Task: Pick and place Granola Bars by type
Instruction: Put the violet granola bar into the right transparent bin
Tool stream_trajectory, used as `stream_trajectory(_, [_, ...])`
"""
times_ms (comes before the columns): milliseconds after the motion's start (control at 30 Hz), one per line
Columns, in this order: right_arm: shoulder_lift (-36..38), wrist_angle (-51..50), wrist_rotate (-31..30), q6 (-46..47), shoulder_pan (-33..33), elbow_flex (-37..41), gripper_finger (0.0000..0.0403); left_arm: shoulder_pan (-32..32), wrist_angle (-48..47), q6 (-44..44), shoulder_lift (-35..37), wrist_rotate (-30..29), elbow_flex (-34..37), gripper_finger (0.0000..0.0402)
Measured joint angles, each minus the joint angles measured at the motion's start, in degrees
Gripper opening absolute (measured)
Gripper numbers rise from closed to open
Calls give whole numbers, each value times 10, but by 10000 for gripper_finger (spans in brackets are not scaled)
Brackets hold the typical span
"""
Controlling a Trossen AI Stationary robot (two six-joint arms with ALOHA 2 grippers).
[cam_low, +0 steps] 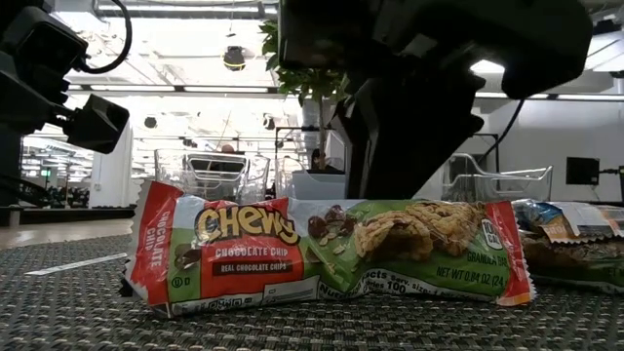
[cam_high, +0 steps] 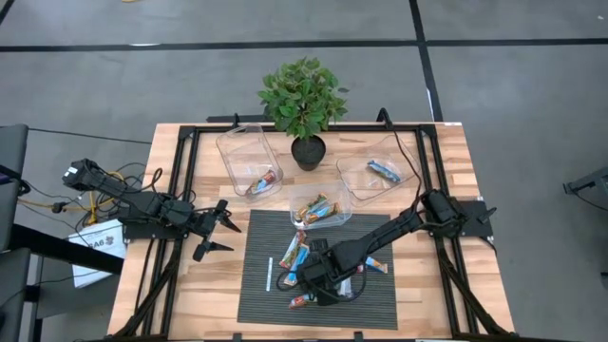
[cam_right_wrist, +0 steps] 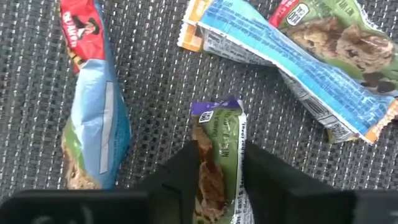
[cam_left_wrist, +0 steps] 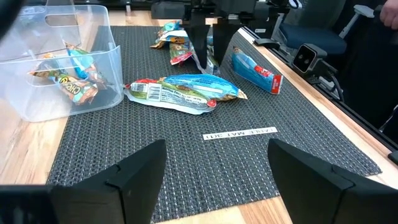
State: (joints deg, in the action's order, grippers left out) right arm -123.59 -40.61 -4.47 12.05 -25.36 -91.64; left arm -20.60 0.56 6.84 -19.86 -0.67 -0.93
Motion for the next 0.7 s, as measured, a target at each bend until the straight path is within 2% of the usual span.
stream_trajectory(167, [0,-2,1,0,0,0,52,0,0,0,0,0,0,274])
stream_trajectory(333, [0,-5,1,0,0,0,18,0,0,0,0,0,0,274])
stream_trajectory(700, [0,-5,8,0,1,0,26,0,0,0,0,0,0,274])
